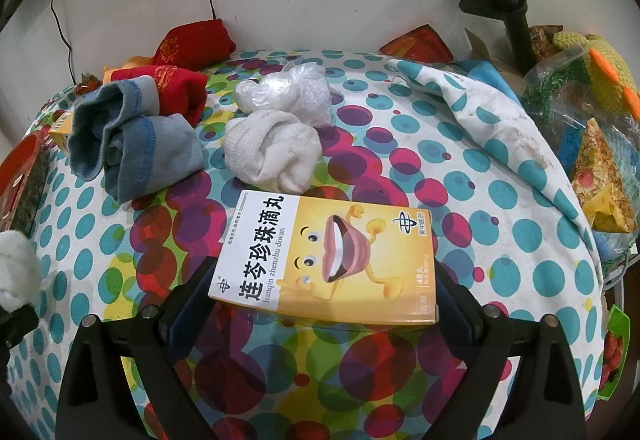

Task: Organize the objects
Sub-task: 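Grasp the white folded sock with the left gripper and lift it, then carry the white sock to the red tray and release it with the left gripper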

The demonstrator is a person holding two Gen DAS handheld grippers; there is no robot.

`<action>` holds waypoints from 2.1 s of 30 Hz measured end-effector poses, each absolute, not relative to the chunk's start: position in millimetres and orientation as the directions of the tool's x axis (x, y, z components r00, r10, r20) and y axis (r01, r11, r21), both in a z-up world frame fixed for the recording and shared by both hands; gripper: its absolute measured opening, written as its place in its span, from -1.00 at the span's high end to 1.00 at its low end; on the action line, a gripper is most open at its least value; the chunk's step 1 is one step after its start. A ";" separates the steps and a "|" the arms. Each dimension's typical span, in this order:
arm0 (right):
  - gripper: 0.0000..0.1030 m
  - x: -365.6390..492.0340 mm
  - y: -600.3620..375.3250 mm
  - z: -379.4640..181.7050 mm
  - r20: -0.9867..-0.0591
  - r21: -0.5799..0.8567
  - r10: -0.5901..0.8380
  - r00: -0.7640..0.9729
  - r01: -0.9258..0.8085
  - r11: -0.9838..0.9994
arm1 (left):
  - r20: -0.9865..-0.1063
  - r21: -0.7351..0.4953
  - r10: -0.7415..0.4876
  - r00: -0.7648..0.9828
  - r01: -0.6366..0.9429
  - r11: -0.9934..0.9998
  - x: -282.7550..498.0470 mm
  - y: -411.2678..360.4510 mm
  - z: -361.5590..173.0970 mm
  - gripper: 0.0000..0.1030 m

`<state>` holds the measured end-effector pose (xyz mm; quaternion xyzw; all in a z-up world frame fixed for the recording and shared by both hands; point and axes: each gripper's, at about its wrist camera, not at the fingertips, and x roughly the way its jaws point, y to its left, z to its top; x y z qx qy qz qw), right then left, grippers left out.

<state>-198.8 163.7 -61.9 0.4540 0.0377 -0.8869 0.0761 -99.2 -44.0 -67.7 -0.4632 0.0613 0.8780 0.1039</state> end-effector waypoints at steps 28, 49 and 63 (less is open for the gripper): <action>-0.92 -199.7 162.2 -62.5 -0.812 0.001 -0.097 -0.576 0.165 -0.986 | -0.806 -0.039 -0.026 -0.591 0.096 -0.995 -61.0 -192.1 -29.3 0.11; -0.94 -200.5 161.1 -63.0 -0.812 -0.001 -0.094 -0.576 0.162 -0.987 | -0.844 -0.004 -0.189 -0.501 0.360 -0.933 -108.4 -346.6 -55.7 0.11; -0.98 -200.9 160.2 -63.6 -0.813 -0.002 -0.092 -0.576 0.161 -0.987 | -0.868 0.008 -0.190 -0.458 0.370 -0.929 -112.0 -363.7 -73.8 0.06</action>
